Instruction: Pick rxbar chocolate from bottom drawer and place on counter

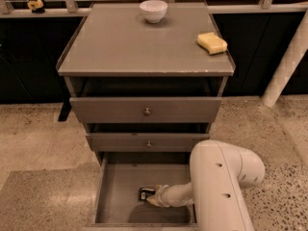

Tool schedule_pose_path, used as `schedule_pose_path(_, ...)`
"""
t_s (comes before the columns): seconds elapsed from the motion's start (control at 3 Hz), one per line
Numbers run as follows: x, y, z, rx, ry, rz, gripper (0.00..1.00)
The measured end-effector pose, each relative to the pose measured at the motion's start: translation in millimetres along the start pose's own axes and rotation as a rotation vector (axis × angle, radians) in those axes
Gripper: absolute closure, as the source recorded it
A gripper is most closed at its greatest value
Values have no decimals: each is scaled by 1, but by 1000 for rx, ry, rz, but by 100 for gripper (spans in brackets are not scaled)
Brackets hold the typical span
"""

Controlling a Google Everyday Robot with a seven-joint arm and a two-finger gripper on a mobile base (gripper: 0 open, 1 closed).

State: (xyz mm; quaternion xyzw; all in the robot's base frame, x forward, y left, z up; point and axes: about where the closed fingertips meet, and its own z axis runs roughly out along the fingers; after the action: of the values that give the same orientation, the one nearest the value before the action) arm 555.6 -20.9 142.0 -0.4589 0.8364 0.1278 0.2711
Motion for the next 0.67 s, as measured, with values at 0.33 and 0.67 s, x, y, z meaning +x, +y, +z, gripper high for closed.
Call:
schedule_pose_path(0.33,-32,-8,-30,44,-26,-61,100)
schedule_pose_path(0.67,-67,-19,-66,69,-61,-105,100)
